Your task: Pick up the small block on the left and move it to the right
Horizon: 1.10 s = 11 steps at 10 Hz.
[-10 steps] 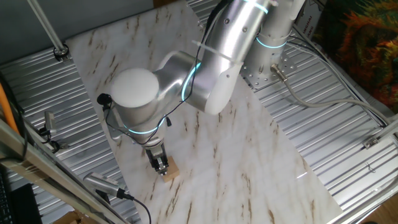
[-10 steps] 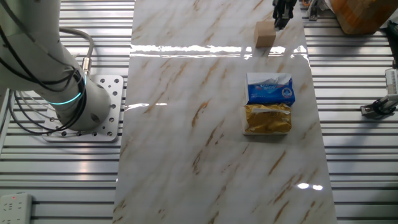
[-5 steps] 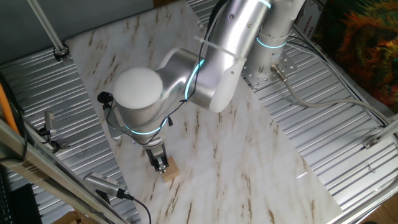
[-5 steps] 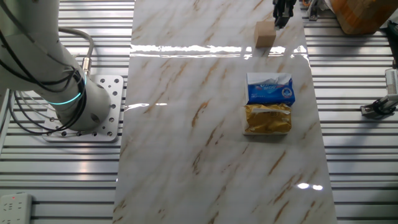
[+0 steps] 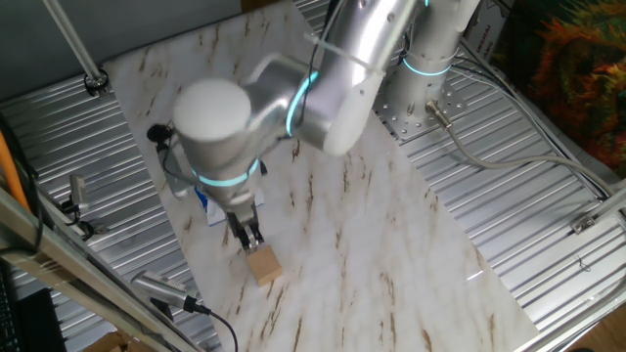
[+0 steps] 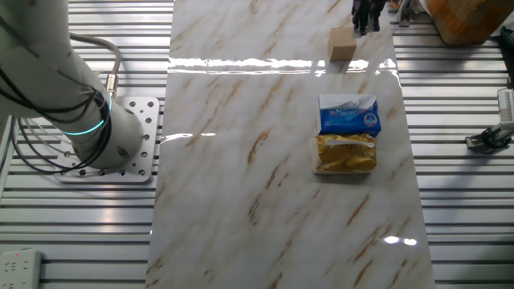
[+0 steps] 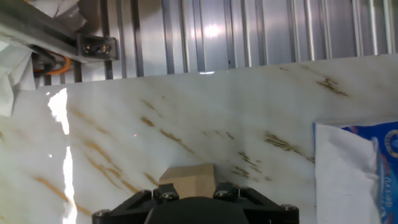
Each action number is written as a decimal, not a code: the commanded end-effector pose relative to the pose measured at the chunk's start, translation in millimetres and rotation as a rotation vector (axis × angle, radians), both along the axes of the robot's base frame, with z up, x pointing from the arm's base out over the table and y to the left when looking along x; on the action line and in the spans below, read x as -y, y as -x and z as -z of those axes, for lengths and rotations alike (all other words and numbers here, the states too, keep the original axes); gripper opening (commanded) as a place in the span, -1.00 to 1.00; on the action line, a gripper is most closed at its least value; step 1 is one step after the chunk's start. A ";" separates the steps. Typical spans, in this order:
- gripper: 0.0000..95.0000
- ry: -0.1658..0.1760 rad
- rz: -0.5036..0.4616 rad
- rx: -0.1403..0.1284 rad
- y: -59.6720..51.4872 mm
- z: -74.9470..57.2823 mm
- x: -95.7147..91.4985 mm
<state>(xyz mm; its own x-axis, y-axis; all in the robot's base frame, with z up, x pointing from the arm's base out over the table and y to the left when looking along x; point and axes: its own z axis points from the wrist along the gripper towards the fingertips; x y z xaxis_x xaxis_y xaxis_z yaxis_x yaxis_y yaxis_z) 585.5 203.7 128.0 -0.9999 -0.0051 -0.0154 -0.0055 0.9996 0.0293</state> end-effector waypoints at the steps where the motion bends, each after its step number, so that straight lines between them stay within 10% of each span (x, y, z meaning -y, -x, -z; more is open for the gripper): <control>1: -1.00 0.000 -0.049 -0.017 -6.7 -11.8 28.1; 6: -1.00 0.001 -0.154 -0.023 -15.8 -23.7 104.8; 11: -1.00 0.013 -0.183 -0.025 -9.7 -28.7 132.2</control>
<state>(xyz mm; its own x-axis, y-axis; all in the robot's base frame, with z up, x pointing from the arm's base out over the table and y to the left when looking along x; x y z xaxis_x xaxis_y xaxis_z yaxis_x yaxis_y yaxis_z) 596.5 71.4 155.6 -0.9822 -0.1875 0.0082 -0.1873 0.9821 0.0189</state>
